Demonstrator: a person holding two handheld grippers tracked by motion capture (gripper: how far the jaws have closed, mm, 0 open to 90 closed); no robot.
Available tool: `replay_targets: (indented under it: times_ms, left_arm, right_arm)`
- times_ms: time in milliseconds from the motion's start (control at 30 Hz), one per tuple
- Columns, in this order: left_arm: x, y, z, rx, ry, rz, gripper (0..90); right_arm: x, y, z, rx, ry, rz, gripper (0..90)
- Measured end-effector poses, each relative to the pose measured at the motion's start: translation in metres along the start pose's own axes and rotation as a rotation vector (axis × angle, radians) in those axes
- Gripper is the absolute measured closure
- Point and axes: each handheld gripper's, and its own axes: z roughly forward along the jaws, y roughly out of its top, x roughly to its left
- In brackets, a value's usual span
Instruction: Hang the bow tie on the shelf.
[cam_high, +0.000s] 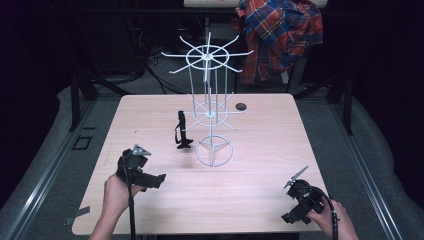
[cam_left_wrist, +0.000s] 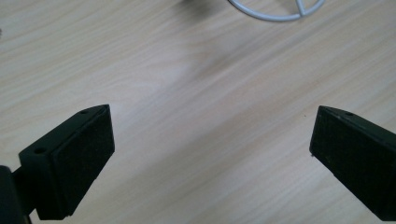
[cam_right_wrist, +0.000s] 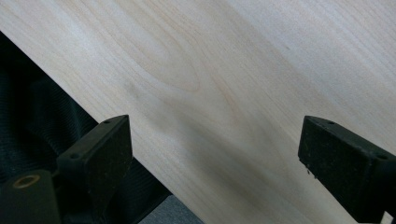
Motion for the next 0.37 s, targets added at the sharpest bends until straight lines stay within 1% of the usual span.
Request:
replay_targets:
  times_ms: [100, 167, 200, 267, 300, 367]
  left_arm:
    - [-0.007, -0.010, -0.002, 0.013, -0.016, 0.012, 0.0]
    - [-0.011, -0.017, -0.003, 0.016, -0.039, 0.029, 0.0]
    - [-0.011, -0.022, -0.004, 0.027, -0.058, 0.045, 0.0]
    - [-0.010, -0.028, -0.006, 0.048, -0.058, 0.053, 0.0]
    - [-0.009, -0.032, -0.006, 0.059, -0.052, 0.047, 0.0]
    - [-0.004, -0.038, -0.006, 0.080, -0.049, 0.020, 0.0]
  right_arm:
    - [-0.001, 0.000, 0.000, -0.004, 0.005, -0.006, 9.4]
    - [-0.001, 0.000, -0.001, 0.001, 0.007, -0.007, 9.4]
    - [-0.001, 0.001, -0.001, 0.005, 0.002, -0.011, 9.4]
    - [-0.001, 0.001, -0.002, 0.022, -0.002, -0.026, 9.4]
    - [-0.001, 0.001, -0.002, 0.022, -0.002, -0.026, 9.4]
    - [-0.001, 0.002, -0.003, 0.030, -0.003, -0.027, 9.4]
